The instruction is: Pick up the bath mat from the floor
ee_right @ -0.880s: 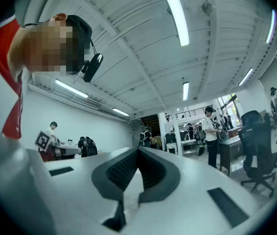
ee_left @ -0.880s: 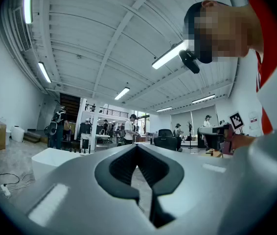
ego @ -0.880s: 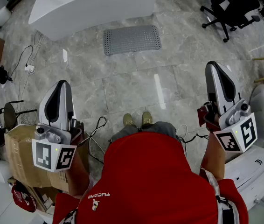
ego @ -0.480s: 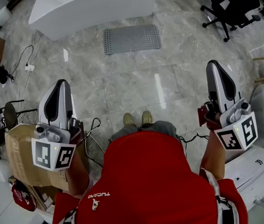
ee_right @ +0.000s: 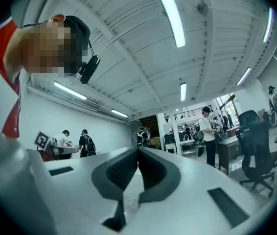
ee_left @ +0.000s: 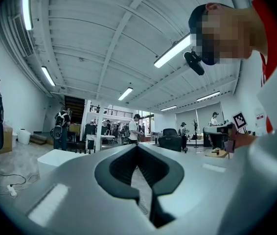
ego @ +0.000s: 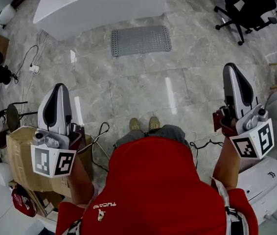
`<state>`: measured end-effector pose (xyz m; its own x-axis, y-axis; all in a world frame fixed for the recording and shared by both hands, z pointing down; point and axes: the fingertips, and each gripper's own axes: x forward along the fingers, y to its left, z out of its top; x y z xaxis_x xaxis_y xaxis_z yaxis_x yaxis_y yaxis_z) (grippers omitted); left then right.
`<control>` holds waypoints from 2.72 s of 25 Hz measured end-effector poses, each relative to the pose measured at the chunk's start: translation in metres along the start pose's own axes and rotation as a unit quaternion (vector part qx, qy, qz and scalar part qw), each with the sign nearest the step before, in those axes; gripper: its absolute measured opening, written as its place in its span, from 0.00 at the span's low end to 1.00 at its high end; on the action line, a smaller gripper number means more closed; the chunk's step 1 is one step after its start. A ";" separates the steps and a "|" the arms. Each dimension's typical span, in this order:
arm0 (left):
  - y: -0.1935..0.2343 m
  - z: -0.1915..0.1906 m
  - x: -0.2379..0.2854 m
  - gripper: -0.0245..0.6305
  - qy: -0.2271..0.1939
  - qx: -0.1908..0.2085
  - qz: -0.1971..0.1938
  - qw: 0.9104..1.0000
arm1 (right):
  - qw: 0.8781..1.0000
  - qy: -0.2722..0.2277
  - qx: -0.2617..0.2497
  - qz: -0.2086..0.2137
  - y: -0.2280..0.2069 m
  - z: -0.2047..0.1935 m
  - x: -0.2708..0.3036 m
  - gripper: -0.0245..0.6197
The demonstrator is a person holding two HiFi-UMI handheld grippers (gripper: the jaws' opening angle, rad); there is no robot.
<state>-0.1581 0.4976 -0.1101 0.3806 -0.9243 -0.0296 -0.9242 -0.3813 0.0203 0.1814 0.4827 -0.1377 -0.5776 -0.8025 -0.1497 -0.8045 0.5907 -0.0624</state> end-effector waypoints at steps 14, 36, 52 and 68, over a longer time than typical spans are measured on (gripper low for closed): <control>-0.033 0.008 0.020 0.04 -0.005 0.023 0.028 0.999 | 1.000 -0.010 0.003 0.009 -0.049 -0.002 -0.027 0.04; -0.003 -0.004 0.078 0.04 -0.008 0.030 0.032 0.999 | 1.000 0.001 -0.008 -0.004 -0.086 -0.018 0.014 0.04; 0.139 -0.014 0.202 0.04 -0.015 0.042 0.043 0.998 | 0.999 0.027 -0.032 -0.025 -0.128 -0.035 0.189 0.04; 0.224 -0.034 0.300 0.04 0.003 0.007 0.009 1.000 | 0.997 0.044 -0.043 -0.051 -0.148 -0.051 0.308 0.04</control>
<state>-0.2498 0.1344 -0.0802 0.3633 -0.9314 -0.0224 -0.9315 -0.3636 0.0068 0.1159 0.1437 -0.1239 -0.4997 -0.8642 -0.0591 -0.8660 0.4998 0.0131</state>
